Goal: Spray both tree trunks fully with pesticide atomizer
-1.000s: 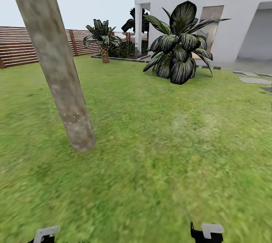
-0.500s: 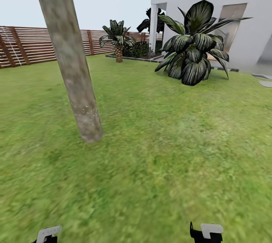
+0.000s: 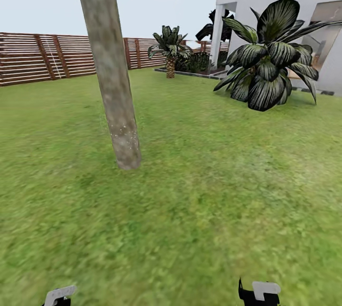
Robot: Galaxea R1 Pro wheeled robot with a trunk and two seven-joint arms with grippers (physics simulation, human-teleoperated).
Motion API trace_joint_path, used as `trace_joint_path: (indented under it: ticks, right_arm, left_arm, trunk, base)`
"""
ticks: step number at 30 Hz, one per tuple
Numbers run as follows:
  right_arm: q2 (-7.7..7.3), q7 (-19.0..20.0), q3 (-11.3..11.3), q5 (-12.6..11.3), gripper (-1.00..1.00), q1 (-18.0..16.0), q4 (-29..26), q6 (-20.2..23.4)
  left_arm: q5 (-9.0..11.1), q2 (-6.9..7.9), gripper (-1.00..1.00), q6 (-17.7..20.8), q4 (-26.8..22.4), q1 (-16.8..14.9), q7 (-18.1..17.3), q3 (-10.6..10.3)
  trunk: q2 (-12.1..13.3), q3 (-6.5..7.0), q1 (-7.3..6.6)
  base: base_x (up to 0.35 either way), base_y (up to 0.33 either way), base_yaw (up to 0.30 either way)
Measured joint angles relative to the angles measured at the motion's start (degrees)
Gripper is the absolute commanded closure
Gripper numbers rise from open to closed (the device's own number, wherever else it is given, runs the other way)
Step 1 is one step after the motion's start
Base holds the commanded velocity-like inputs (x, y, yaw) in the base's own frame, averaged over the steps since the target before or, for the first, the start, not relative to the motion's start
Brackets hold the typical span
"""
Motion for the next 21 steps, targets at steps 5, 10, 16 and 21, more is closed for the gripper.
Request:
trace_joint_path:
  ticks: [5, 10, 16, 21]
  right_arm:
    - [0.00, 0.0, 0.0, 0.0, -1.00, 0.0, 0.0, 0.0]
    - [0.00, 0.0, 0.0, 0.0, -1.00, 0.0, 0.0, 0.0]
    - [0.07, 0.0, 0.0, 0.0, -1.00, 0.0, 0.0, 0.0]
    - [0.09, 0.0, 0.0, 0.0, -1.00, 0.0, 0.0, 0.0]
  left_arm:
    - [0.0, 0.00, 1.00, 0.0, 0.0, 0.1, 0.0, 0.0]
    - [0.0, 0.00, 1.00, 0.0, 0.0, 0.1, 0.0, 0.0]
    - [0.1, -0.08, 1.00, 0.0, 0.0, 0.2, 0.0, 0.0]
    - [0.1, -0.09, 1.00, 0.0, 0.0, 0.1, 0.0, 0.0]
  trunk:
    - [0.0, 0.00, 0.00]
    - [0.0, 0.00, 0.00]
    - [0.0, 0.00, 0.00]
    - [0.0, 0.00, -0.02]
  base:
    - [-0.263, -0.197, 0.280]
    - [-0.264, -0.197, 0.280]
    - [-0.245, -0.208, 0.280]
    - [-0.075, -0.261, 0.280]
